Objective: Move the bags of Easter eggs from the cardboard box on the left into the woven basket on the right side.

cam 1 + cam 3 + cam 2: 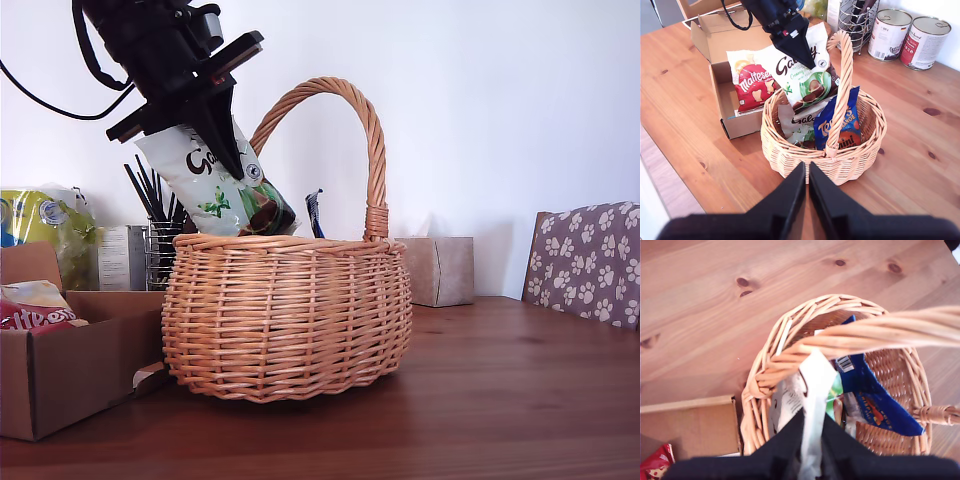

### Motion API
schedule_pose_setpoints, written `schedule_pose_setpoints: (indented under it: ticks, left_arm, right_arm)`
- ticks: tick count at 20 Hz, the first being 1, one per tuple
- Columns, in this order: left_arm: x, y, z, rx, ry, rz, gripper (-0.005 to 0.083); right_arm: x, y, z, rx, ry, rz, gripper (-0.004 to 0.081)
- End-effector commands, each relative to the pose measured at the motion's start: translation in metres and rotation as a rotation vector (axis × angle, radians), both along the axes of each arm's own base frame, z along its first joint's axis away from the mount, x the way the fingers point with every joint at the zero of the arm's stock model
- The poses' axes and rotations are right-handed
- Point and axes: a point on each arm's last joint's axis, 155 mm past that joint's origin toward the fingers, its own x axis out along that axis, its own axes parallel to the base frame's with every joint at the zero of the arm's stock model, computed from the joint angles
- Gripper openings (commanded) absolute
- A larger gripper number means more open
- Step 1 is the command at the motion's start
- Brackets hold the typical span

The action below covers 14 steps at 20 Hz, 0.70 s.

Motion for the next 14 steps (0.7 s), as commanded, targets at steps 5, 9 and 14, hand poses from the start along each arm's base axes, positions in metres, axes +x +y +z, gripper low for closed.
schedule_pose_setpoints:
  ticks: [5, 9, 14]
  left_arm:
    - [-0.006, 0.000, -0.007, -0.003, 0.053, 0.030, 0.0063]
    - [-0.010, 0.003, -0.011, 0.011, 0.077, 0.038, 0.0287]
    - [-0.003, 0.009, -0.008, 0.044, 0.025, 0.036, 0.0251]
  right_arm:
    - [-0.001, 0.000, 0.003, 0.006, -0.010, 0.001, 0.0005]
    - [-0.001, 0.000, 0.003, 0.006, -0.010, 0.001, 0.0005]
    - [-0.001, 0.000, 0.003, 0.006, -0.008, 0.002, 0.0005]
